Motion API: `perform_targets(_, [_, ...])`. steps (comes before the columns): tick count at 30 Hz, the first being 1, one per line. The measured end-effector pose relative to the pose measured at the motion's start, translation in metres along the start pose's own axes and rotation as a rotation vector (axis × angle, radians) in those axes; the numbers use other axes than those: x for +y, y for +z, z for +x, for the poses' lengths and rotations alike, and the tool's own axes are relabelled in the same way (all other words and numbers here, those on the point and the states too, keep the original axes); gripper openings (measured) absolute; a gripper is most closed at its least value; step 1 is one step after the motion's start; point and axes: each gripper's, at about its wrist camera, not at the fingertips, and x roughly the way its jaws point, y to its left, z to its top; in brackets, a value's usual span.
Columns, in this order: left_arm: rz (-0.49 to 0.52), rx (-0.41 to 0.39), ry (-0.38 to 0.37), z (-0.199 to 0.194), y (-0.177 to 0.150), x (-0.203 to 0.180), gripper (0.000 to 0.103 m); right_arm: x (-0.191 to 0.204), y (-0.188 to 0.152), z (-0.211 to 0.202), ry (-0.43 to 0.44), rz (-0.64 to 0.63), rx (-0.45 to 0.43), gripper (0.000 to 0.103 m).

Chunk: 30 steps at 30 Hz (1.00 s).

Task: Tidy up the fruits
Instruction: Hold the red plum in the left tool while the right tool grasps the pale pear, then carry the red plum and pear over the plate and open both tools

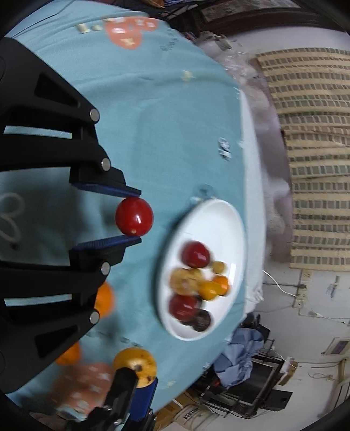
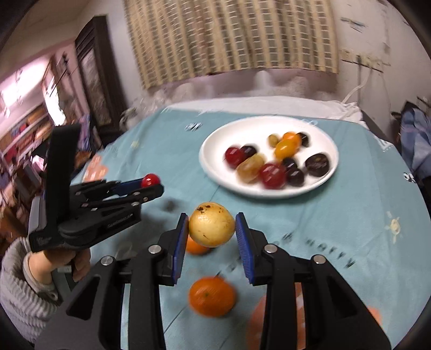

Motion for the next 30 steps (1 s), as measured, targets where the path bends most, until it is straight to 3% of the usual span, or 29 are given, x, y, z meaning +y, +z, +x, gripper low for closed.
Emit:
perform_targets(6, [0.000,-0.051,-0.048,0.012,0.054,-0.022,0.029,-0.044,0.063,0.007,-0.053,0.106,-0.055,0.036])
perform_targets(12, [-0.010,-0.018,-0.072,0.054,0.073,-0.031,0.029,-0.077,0.079,0.054,-0.028,0.220,-0.015,0.036])
perform_targets(16, [-0.015,0.023,-0.071,0.070,0.063,-0.021,0.029,-0.079,0.071,0.078,-0.019,0.210,0.045,0.036])
perform_targets(19, [0.013,0.045,-0.033,0.059,0.044,-0.010,0.032,-0.082,0.069,0.076,-0.004,0.231,0.051,0.036])
perform_targets(22, [-0.002,0.057,-0.062,0.040,0.022,0.000,0.034,-0.079,0.072,0.070,0.003,0.223,0.037,0.036])
perform_targets(25, [0.021,0.055,-0.078,0.027,0.009,-0.004,0.041,-0.072,0.072,0.068,0.014,0.205,0.037,0.036])
perform_targets(30, [0.068,0.111,-0.078,0.048,-0.003,-0.020,0.041,-0.064,0.071,0.067,0.023,0.188,0.042,0.036])
